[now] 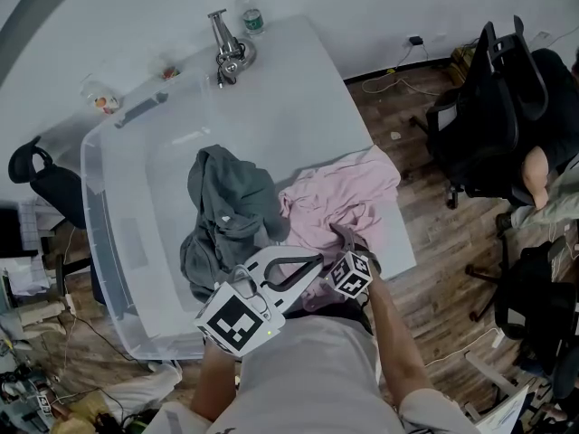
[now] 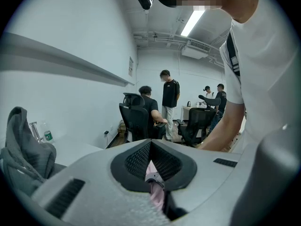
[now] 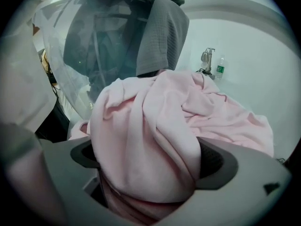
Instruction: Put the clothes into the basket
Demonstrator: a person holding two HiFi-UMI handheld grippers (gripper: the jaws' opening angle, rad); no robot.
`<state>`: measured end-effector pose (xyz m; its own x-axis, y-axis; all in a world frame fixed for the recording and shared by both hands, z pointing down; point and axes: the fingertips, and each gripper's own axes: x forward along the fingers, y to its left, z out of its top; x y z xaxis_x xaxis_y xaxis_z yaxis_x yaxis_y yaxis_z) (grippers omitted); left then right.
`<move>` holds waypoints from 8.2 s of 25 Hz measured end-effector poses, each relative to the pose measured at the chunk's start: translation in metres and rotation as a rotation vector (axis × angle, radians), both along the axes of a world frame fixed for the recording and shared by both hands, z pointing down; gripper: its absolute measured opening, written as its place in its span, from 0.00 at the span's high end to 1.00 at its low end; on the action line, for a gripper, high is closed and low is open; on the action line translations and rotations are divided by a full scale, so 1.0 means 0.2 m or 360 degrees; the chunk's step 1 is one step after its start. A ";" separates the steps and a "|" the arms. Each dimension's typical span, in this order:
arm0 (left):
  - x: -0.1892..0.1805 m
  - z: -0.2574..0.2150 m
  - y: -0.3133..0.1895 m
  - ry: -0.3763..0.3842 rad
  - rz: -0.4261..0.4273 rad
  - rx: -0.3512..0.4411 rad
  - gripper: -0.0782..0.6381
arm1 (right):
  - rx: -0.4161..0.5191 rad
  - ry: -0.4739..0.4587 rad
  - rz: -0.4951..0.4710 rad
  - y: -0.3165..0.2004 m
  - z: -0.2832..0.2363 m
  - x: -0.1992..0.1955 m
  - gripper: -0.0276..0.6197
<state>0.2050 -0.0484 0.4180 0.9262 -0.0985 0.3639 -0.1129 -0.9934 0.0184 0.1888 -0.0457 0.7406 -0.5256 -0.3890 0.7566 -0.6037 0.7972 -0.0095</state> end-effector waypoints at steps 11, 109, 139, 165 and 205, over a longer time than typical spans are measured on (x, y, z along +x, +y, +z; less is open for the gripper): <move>0.01 0.01 0.00 -0.0027 0.0011 -0.0006 0.88 | -0.0069 -0.0026 0.0030 0.01 -0.02 -0.02 0.39; -1.11 -0.94 -0.04 0.0474 -0.0746 0.0653 0.88 | 0.1364 -0.0915 -0.0438 -0.26 -2.78 -0.83 0.64; -1.93 -0.84 0.17 0.0380 -0.1283 0.0639 0.88 | 0.1081 -0.1046 -0.0901 -0.16 -2.61 -1.78 0.65; -2.29 -0.53 0.21 0.0272 -0.1615 0.0454 0.88 | 0.0371 -0.1263 -0.1112 -0.10 -2.02 -2.32 0.65; -2.16 -0.22 0.26 0.0240 -0.1674 0.0257 0.88 | -0.0008 -0.0008 -0.1488 0.13 -0.69 -2.13 0.43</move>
<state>-0.2263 0.0039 0.3735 0.3830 -0.9091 0.1640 -0.9201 -0.3912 -0.0192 -0.2364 -0.0199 0.6028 -0.6270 0.1966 0.7538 0.2828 0.9591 -0.0149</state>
